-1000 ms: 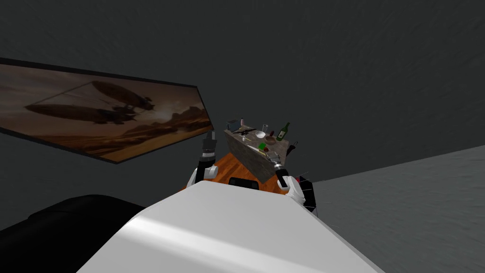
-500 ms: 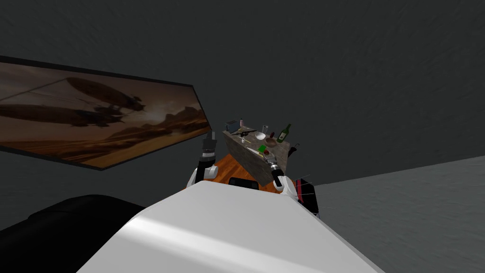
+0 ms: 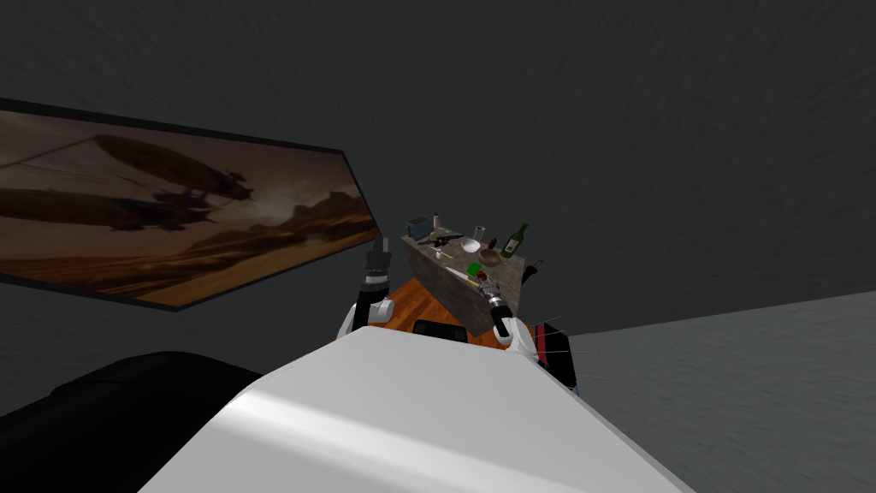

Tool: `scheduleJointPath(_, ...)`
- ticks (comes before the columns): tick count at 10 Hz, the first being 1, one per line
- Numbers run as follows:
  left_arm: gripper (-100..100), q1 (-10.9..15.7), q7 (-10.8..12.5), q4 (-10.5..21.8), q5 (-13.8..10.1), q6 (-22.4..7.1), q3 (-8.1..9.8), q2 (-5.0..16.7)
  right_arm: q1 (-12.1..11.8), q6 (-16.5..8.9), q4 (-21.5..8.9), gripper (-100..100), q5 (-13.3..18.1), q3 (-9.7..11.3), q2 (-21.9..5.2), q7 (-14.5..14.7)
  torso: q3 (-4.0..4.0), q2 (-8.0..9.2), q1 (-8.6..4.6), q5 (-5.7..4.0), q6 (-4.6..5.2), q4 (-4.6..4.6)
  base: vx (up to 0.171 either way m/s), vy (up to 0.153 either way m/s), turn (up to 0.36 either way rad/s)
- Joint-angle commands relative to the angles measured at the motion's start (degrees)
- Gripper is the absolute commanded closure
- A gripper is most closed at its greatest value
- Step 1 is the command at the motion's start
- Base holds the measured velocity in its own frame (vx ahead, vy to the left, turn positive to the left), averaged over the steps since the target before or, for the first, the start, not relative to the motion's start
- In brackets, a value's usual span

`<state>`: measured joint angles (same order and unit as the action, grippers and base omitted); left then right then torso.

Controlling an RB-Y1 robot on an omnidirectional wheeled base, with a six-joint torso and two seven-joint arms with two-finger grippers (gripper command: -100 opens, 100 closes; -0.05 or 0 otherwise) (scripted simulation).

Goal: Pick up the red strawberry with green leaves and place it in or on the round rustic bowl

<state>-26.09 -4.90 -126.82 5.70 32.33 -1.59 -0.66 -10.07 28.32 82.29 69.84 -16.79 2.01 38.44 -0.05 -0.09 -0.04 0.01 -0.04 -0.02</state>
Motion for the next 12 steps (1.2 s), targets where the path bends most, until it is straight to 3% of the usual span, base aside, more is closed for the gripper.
scheduleJointPath(1,0,0.0,0.0,0.0,0.0,0.0,0.0,0.0,0.0,0.0,0.0,100,0.0,0.0,0.0,0.0,0.0,0.0,0.0,0.0,0.0,0.0,0.0,0.0,0.0)
scheduleJointPath(3,0,0.0,0.0,0.0,0.0,0.0,0.0,0.0,0.0,0.0,0.0,100,0.0,0.0,0.0,0.0,0.0,0.01,0.01,0.0,0.0,0.0,0.0,0.0,0.0)
scheduleJointPath(4,0,0.0,0.0,0.0,0.0,0.0,0.0,0.0,0.0,0.0,0.0,0,0.0,0.0,0.0,0.0,0.0,0.0,0.01,0.0,0.0,0.0,0.0,0.0,0.0)
scheduleJointPath(5,0,0.0,0.0,0.0,0.0,0.0,0.0,0.0,0.0,0.0,0.0,100,0.0,0.0,0.0,0.0,0.0,-0.01,0.01,0.0,0.0,0.0,0.0,0.0,0.0)
scheduleJointPath(6,0,0.0,0.0,0.0,0.0,0.0,0.0,0.0,0.0,0.0,0.0,0,0.0,0.0,0.0,0.0,-0.01,-0.01,0.02,0.0,0.0,0.0,0.0,0.0,0.0)
scheduleJointPath(7,0,0.0,0.0,0.0,0.0,0.0,0.0,0.0,0.3,0.2,0.0,100,0.1,0.2,-1.6,-0.4,-0.01,-0.02,0.02,0.0,0.0,0.0,-0.037,-0.007,0.022)
scheduleJointPath(12,0,0.0,0.0,0.0,0.0,0.0,0.0,0.0,2.2,1.2,-0.2,100,1.4,0.9,-8.1,-3.3,0.2,0.37,-0.14,0.0,-0.03,0.07,-0.097,-0.037,0.06)
